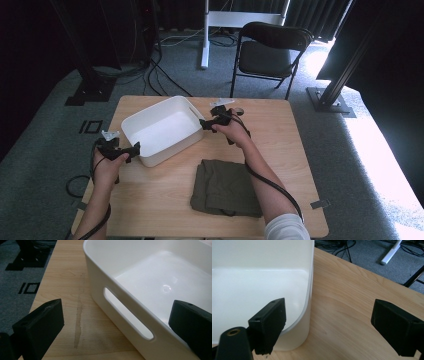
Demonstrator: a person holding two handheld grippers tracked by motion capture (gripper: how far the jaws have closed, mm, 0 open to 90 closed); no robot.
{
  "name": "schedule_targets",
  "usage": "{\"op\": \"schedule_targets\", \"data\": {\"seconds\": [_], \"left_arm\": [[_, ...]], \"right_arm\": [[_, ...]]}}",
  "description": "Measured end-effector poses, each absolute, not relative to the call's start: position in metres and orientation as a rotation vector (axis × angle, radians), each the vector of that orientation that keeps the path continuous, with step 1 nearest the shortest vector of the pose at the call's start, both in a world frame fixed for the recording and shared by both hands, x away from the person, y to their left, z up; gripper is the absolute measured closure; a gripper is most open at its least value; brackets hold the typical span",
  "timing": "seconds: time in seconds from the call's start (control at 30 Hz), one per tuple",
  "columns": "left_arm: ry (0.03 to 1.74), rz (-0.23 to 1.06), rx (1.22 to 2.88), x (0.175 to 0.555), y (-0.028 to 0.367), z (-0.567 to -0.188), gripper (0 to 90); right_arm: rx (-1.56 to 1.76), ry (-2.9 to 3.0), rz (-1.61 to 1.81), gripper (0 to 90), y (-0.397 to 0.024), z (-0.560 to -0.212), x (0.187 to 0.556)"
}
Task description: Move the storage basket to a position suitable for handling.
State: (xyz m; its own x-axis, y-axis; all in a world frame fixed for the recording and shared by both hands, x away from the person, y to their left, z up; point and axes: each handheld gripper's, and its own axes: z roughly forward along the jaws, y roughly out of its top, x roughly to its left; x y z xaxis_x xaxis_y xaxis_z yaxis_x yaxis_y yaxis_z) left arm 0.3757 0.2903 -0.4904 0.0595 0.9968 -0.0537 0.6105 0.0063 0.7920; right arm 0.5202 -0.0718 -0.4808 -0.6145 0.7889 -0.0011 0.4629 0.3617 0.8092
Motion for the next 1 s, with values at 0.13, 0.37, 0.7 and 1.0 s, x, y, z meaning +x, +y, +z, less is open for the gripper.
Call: {"op": "schedule_targets", "data": {"seconds": [0.13,0.37,0.7,1.0], "left_arm": [[1.629,0.749,1.677,0.377,0.290,-0.491,1.1],[1.622,0.738,1.692,0.382,0.285,-0.493,1.1],[1.630,0.712,1.703,0.390,0.281,-0.501,1.1],[1.628,0.711,1.681,0.393,0.279,-0.502,1.7]], "right_arm": [[1.084,2.247,1.147,12.6,-0.079,-0.481,0.512],[1.062,2.253,1.137,12.6,-0.089,-0.481,0.499],[1.058,2.254,1.160,12.6,-0.101,-0.482,0.483],[1.055,2.242,1.167,12.5,-0.113,-0.483,0.470]]}}
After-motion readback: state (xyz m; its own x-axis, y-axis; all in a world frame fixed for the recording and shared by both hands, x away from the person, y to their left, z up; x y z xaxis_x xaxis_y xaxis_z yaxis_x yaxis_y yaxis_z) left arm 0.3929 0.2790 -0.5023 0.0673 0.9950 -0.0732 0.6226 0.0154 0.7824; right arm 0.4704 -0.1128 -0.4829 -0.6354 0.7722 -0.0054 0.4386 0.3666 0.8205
